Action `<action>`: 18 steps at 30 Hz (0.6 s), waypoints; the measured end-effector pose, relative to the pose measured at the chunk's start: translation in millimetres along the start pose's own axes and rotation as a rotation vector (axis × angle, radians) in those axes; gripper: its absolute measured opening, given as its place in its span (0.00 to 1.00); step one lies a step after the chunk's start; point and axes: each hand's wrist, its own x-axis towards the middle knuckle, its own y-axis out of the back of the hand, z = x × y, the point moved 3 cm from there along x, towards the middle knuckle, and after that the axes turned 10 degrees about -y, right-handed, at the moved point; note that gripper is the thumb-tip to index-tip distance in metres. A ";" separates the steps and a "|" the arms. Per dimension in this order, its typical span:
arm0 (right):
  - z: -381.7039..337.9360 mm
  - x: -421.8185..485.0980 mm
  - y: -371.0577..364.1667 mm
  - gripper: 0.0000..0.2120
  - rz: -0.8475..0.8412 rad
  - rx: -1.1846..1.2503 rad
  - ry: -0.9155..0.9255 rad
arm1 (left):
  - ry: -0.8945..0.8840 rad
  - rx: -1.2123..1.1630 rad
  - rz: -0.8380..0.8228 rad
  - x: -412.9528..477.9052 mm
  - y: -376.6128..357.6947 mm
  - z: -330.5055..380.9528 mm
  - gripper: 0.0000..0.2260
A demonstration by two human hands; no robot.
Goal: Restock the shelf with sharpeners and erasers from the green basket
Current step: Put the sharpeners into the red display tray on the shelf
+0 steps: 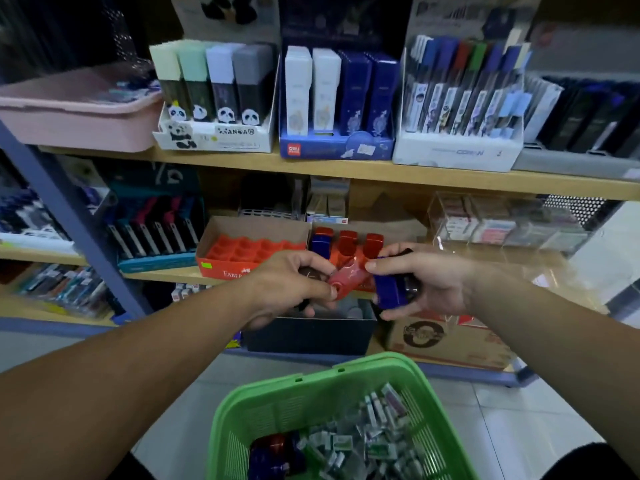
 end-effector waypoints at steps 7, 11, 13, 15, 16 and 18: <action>-11.6 25.3 24.7 0.12 0.196 -0.021 0.181 | -0.017 -0.066 -0.009 41.6 -12.8 0.9 0.16; -18.8 25.8 37.4 0.10 0.268 0.041 0.287 | -0.043 -0.124 -0.003 59.0 -22.3 3.0 0.16; -24.3 22.3 41.3 0.10 0.315 0.042 0.349 | -0.062 -0.137 0.009 66.2 -28.3 3.7 0.18; -30.3 20.9 49.0 0.09 0.441 -0.032 0.418 | -0.055 -0.126 0.052 73.4 -29.7 0.7 0.19; -33.1 22.6 55.2 0.09 0.519 -0.091 0.448 | -0.042 -0.128 0.073 75.6 -29.3 -1.0 0.19; -36.5 29.4 68.1 0.09 0.635 -0.178 0.477 | -0.012 -0.171 0.076 77.0 -28.2 -4.1 0.21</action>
